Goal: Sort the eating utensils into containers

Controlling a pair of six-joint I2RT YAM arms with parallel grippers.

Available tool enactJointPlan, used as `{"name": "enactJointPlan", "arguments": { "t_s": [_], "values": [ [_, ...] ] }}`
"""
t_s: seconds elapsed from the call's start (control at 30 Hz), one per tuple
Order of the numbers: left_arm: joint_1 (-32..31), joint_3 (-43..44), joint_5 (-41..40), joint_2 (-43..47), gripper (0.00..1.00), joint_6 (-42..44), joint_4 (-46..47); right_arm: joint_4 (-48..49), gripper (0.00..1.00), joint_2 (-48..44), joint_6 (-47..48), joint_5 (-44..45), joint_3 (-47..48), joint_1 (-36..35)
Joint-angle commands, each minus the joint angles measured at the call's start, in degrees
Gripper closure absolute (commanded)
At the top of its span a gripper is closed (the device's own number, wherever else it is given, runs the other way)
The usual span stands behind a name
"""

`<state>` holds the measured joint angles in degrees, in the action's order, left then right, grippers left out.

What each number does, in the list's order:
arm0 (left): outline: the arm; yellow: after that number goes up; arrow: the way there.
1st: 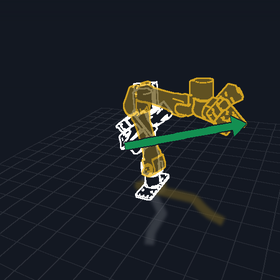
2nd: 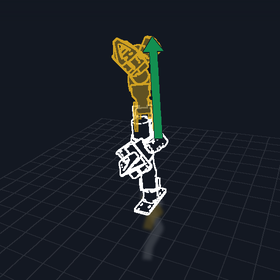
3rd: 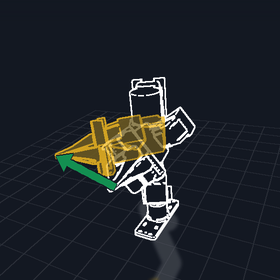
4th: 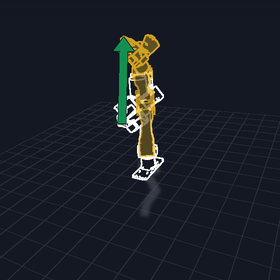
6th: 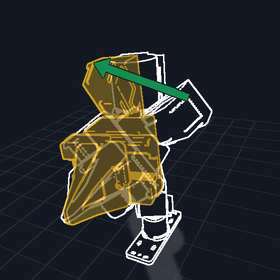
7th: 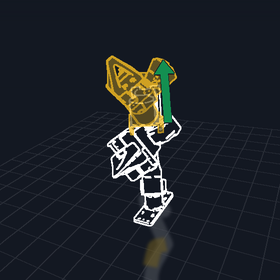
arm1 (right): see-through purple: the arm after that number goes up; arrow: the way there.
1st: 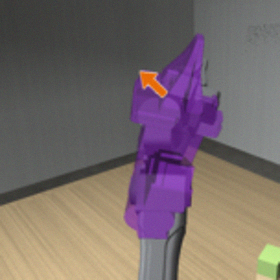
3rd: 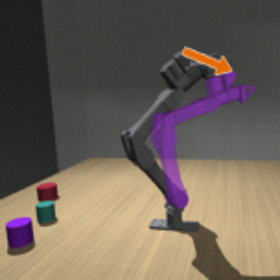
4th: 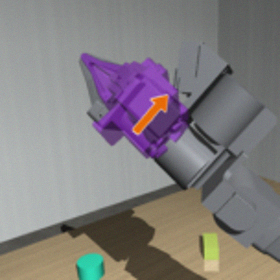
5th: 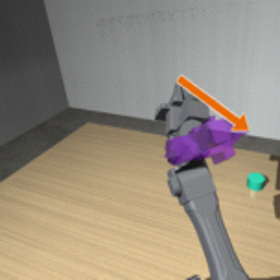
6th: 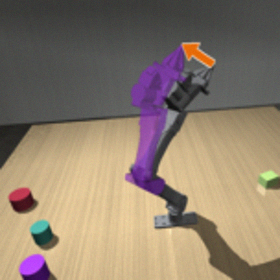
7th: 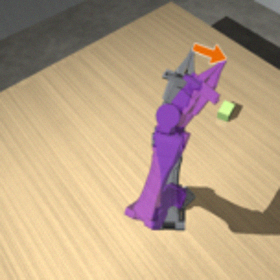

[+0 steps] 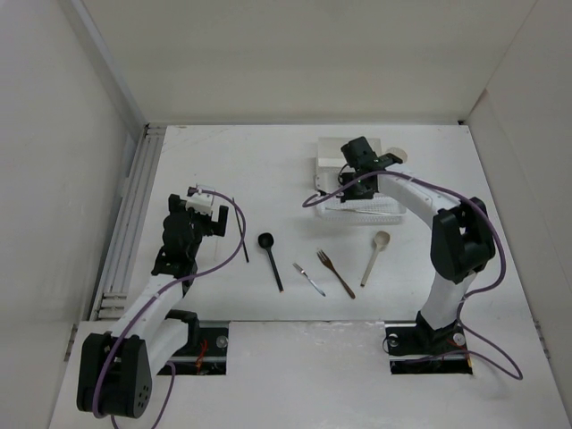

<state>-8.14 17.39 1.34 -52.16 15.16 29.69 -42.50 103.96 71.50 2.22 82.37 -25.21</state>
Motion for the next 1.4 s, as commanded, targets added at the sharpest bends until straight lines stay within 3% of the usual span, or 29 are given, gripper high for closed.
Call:
{"name": "enactJointPlan", "arguments": {
  "t_s": [0.0,0.1,0.13,0.17,0.33,0.4,0.47,0.5,0.6,0.67,0.77,0.83,1.07,1.37],
  "values": [
    [0.2,1.2,0.1,1.3,0.00,0.5,1.3,0.6,0.93,-0.7,-0.5,-1.9,-0.8,-0.5],
    [0.2,1.2,0.1,1.3,0.00,0.5,1.3,1.7,0.73,-0.7,-2.6,-0.5,-0.8,-0.5],
    [0.2,1.2,0.1,1.3,0.00,0.5,1.3,2.3,0.62,-0.7,-3.8,-0.5,-0.8,-0.5],
    [0.2,1.2,0.1,1.3,0.00,0.5,1.3,2.9,0.58,-0.7,-4.6,0.2,-0.8,-0.5],
    [0.2,1.2,0.1,1.8,0.00,0.5,1.3,10.4,0.53,-4.4,-9.3,2.0,-1.4,1.3],
    [0.2,1.2,0.1,1.8,0.00,0.5,1.3,15.5,0.53,-9.8,-15.0,3.2,-3.8,2.4],
    [0.2,0.7,0.1,1.8,0.00,0.5,1.3,24.3,0.53,-14.6,-22.7,3.8,-7.8,6.4],
    [0.2,0.7,0.1,1.8,0.00,0.5,1.3,26.6,0.49,-19.3,-33.1,3.8,-9.2,8.8],
    [0.2,0.7,0.1,1.8,0.00,-0.1,1.3,25.6,0.37,-23.9,-46.8,-1.9,-12.5,22.8],
    [0.2,0.7,0.1,1.8,0.00,-0.7,2.6,14.3,0.37,-22.6,-53.2,-5.0,-10.0,32.5],
    [0.2,0.1,0.1,1.3,0.00,-0.7,4.2,1.8,0.39,-17.1,-59.3,-4.6,-8.4,41.3],
    [0.2,-0.4,0.6,1.3,0.00,-0.7,4.8,-0.4,0.40,-15.0,-59.3,-7.3,-8.5,44.1],
    [0.2,-0.4,0.6,1.3,0.00,-1.3,4.8,-7.4,0.40,-8.1,-58.8,-7.2,-9.3,44.6],
    [0.2,-1.5,0.1,1.8,0.00,-1.8,5.8,-5.6,0.41,-1.0,-59.8,-1.4,-13.7,42.3]
  ]
}}
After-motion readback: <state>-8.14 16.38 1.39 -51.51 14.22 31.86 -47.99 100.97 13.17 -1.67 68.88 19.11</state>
